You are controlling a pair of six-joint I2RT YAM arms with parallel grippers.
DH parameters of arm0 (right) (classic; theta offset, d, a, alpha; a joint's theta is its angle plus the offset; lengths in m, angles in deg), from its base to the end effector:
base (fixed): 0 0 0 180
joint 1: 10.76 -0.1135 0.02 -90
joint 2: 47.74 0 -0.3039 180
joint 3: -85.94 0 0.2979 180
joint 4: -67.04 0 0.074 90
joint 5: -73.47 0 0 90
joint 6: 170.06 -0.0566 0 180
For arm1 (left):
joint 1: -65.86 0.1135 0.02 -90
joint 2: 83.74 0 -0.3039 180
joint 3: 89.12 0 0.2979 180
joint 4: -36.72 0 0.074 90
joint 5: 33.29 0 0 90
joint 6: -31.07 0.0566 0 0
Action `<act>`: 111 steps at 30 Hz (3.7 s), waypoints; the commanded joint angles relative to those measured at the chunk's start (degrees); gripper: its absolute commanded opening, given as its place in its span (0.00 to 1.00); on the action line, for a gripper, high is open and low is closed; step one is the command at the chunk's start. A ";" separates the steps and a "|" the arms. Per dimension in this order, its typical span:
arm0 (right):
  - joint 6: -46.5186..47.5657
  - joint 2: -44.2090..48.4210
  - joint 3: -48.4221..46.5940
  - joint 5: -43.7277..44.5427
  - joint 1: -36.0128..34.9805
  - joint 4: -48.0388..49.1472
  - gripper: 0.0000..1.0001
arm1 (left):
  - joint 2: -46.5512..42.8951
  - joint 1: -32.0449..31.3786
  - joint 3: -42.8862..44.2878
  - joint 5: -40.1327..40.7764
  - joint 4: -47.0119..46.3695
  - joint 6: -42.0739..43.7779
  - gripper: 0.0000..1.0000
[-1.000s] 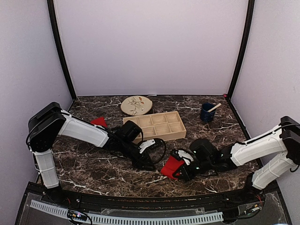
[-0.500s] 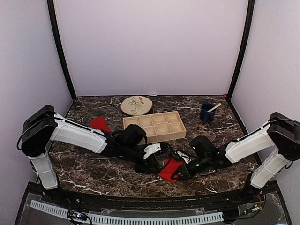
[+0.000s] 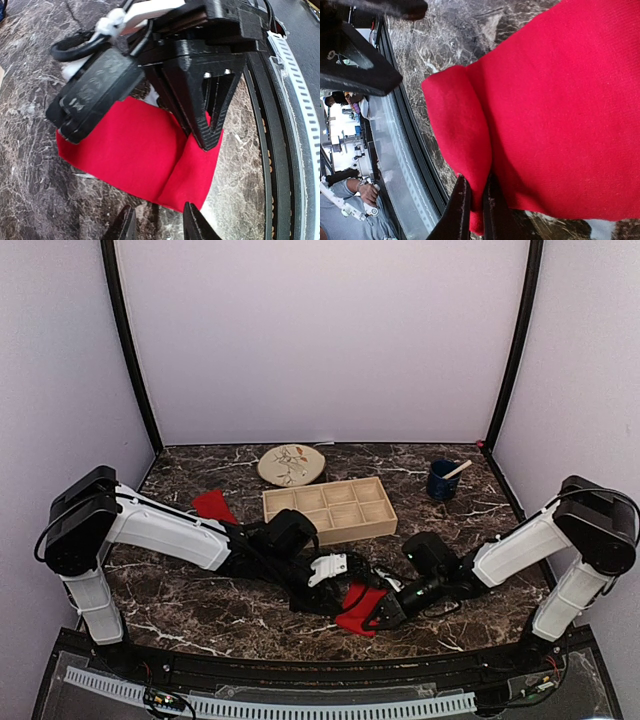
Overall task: Roll the socks
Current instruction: Roll the sock at the center of the board.
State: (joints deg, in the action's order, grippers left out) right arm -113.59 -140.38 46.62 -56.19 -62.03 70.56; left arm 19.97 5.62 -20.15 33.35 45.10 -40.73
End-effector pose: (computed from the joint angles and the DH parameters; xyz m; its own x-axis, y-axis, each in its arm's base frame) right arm 0.1519 0.2471 0.0884 -0.8725 -0.4081 -0.2688 -0.4515 0.4627 0.7629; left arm 0.1933 -0.3834 0.1529 -0.0285 0.6275 -0.7781 0.9995 0.0089 -0.0295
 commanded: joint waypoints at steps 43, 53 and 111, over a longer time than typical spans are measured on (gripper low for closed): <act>3.27 -3.33 -4.57 -3.29 1.32 -4.52 0.02 | 7.39 -3.65 6.55 -4.57 11.98 4.59 0.00; 3.26 0.94 -2.52 -0.22 2.53 -5.84 0.29 | 8.00 -3.56 6.50 -5.03 13.23 2.96 0.00; 18.64 12.33 -5.49 46.60 -17.51 -16.22 0.38 | 13.60 5.32 12.16 -23.17 19.94 -2.47 0.00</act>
State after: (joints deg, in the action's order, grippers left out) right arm -97.70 -127.48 43.76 -11.63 -76.50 53.88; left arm 32.29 10.75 -9.36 10.86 62.01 -43.05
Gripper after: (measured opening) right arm 0.377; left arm 0.024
